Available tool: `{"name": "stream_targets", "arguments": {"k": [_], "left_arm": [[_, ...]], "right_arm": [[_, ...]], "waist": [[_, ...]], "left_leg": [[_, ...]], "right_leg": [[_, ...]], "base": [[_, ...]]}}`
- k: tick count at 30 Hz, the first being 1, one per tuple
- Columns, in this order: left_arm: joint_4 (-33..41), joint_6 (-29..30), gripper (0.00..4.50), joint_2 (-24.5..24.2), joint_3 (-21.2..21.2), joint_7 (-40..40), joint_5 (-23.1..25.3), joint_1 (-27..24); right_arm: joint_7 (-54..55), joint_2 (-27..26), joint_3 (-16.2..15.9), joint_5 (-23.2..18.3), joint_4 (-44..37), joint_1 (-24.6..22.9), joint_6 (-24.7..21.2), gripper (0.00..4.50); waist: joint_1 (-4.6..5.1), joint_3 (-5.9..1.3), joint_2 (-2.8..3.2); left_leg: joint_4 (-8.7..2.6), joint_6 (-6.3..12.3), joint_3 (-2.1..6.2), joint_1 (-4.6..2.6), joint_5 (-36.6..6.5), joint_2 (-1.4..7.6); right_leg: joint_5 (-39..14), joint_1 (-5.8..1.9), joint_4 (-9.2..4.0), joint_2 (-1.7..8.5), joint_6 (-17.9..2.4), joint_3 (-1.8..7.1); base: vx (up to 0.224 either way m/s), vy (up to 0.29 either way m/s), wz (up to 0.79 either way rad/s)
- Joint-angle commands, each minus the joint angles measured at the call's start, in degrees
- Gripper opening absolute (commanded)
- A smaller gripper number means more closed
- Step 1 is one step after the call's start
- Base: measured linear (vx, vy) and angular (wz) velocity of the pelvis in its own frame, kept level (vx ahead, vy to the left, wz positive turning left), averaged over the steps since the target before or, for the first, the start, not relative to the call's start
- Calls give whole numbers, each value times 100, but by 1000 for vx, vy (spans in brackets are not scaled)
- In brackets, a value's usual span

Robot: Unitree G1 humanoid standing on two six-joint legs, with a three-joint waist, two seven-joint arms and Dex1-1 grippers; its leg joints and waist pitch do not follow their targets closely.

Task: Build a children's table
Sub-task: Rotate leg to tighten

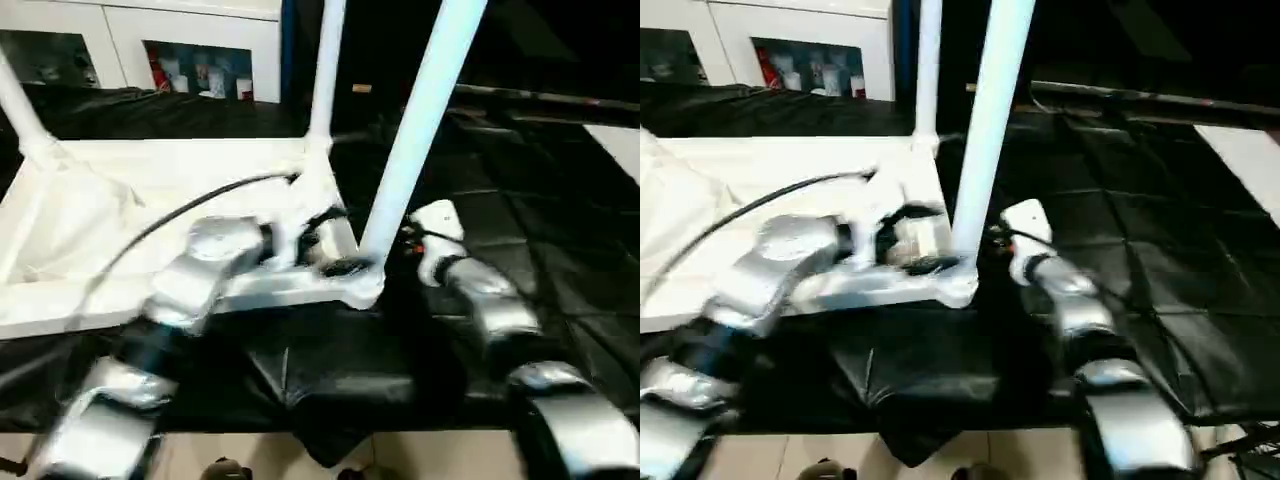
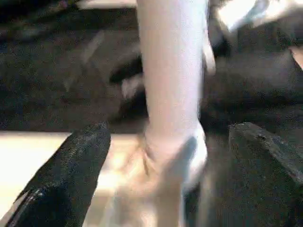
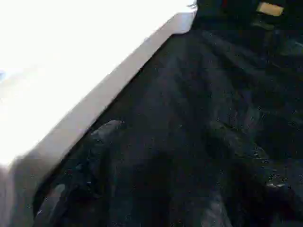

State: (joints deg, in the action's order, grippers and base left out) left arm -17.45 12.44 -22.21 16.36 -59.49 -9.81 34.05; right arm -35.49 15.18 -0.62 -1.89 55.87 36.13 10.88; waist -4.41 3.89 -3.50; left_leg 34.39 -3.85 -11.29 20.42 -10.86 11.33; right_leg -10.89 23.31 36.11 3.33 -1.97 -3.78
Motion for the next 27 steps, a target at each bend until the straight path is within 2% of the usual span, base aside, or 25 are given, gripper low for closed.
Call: {"name": "stream_targets", "arguments": {"k": [1, 4, 5, 6, 7, 8, 9, 10, 11, 12, 13, 15, 16, 18, 21, 23, 27], "left_arm": [[-164, -88, 411, -82, 274, -291, 169, 12], [-506, -248, 411, -162, 461, -224, 449, 57], [-618, -318, 406, -168, 499, -197, 537, 76], [-781, -301, 406, -135, 517, -188, 591, 126], [-818, -297, 374, -128, 521, -185, 603, 137], [-948, -228, 374, -99, 545, -218, 630, 189], [-1059, -172, 374, -82, 563, -258, 658, 230], [-1167, -176, 369, -80, 577, -297, 688, 263], [-1167, -176, 369, -80, 577, -297, 688, 263], [-1237, -208, 357, -84, 588, -332, 704, 287], [-1344, -281, 342, -89, 581, -332, 723, 310], [-1500, -396, 326, -84, 569, -330, 753, 349], [-1559, -442, 307, -79, 558, -349, 751, 365], [-1747, -618, 307, -74, 519, -454, 743, 417], [-1974, -833, 270, -77, 478, -604, 743, 499], [-2019, -872, 261, -81, 485, -675, 760, 538], [-2067, -834, 228, -61, 467, -853, 706, 585]], "right_arm": [[-686, 226, -226, -32, -521, -223, -67, 293], [-1241, 475, -399, -76, -955, -476, -194, 293], [-1375, 531, -430, -86, -1063, -537, -234, 293], [-1639, 680, -502, -110, -1348, -672, -348, 293], [-1698, 713, -518, -115, -1412, -702, -374, 293], [-1961, 876, -571, -174, -1739, -835, -516, 293], [-2191, 1017, -592, -275, -2068, -952, -674, 293], [-2393, 1098, -563, -465, -2372, -1040, -872, 293], [-2393, 1098, -563, -465, -2372, -1040, -872, 293], [-2501, 1135, -525, -600, -2572, -1093, -1021, 293], [-2614, 1163, -493, -749, -2767, -1150, -1161, 293], [-2732, 1194, -460, -867, -2984, -1222, -1315, 293], [-2795, 1218, -466, -897, -3054, -1248, -1373, 293], [-2976, 1344, -537, -915, -3260, -1367, -1501, 293], [-3175, 1513, -583, -955, -3540, -1537, -1700, 293], [-3186, 1541, -529, -1075, -3689, -1581, -1863, 293], [-3170, 1601, -525, -1133, -3875, -1625, -2055, 293]], "waist": [[-44, -437, 85], [-78, -412, 75], [-84, -409, 83], [-89, -417, 117], [-100, -419, 82], [-95, -419, 101], [-103, -414, 85], [-127, -415, 93], [-131, -409, 84], [-143, -430, 102], [-133, -421, 77], [-124, -423, 72], [-135, -423, 122], [-147, -420, 94], [-195, -419, 106], [-223, -416, 108], [-232, -416, 115]], "left_leg": [[-357, 202, 97, -45, -828, 200], [-374, 193, 106, -54, -1028, 209], [-378, 162, 111, -64, -1064, 217], [-379, 114, 120, -73, -1079, 219], [-372, 117, 118, -68, -1055, 217], [-375, 124, 123, -55, -1047, 212], [-373, 150, 113, -59, -1057, 200], [-372, 187, 124, -53, -1007, 208], [-371, 231, 115, -58, -1017, 199], [-370, 236, 133, -55, -985, 216], [-370, 242, 132, -34, -989, 209], [-368, 257, 135, -31, -1004, 201], [-368, 242, 145, -42, -1034, 210], [-366, 242, 135, -49, -1068, 201], [-372, 235, 136, -57, -1052, 211], [-375, 206, 137, -65, -1098, 220], [-380, 151, 143, -62, -1106, 222]], "right_leg": [[-448, -368, -379, 461, -1330, 322], [-871, -352, -437, 463, -1183, 321], [-970, -342, -442, 476, -1165, 323], [-1068, -336, -445, 487, -1158, 325], [-1015, -354, -451, 470, -1121, 325], [-979, -349, -442, 480, -1167, 326], [-992, -356, -469, 458, -1140, 321], [-918, -369, -455, 468, -1128, 326], [-922, -367, -475, 454, -1103, 326], [-881, -363, -445, 481, -1144, 317], [-917, -374, -457, 483, -1149, 312], [-1004, -373, -472, 480, -1135, 307], [-1063, -360, -473, 492, -1129, 305], [-1125, -356, -505, 476, -1094, 302], [-1105, -348, -504, 479, -1088, 301], [-1156, -339, -505, 488, -1091, 300], [-1231, -346, -504, 503, -1078, 301]], "base": [[0, 0, 0], [0, 0, 0], [0, 0, 0], [0, 0, 0], [0, 0, 0], [0, 0, 0], [0, 0, 0], [0, 0, 0], [0, 0, 0], [0, 0, 0], [0, 0, 0], [0, 0, 0], [0, 0, 0], [0, 0, 0], [0, 0, 0], [0, 0, 0], [0, 0, 0]]}}
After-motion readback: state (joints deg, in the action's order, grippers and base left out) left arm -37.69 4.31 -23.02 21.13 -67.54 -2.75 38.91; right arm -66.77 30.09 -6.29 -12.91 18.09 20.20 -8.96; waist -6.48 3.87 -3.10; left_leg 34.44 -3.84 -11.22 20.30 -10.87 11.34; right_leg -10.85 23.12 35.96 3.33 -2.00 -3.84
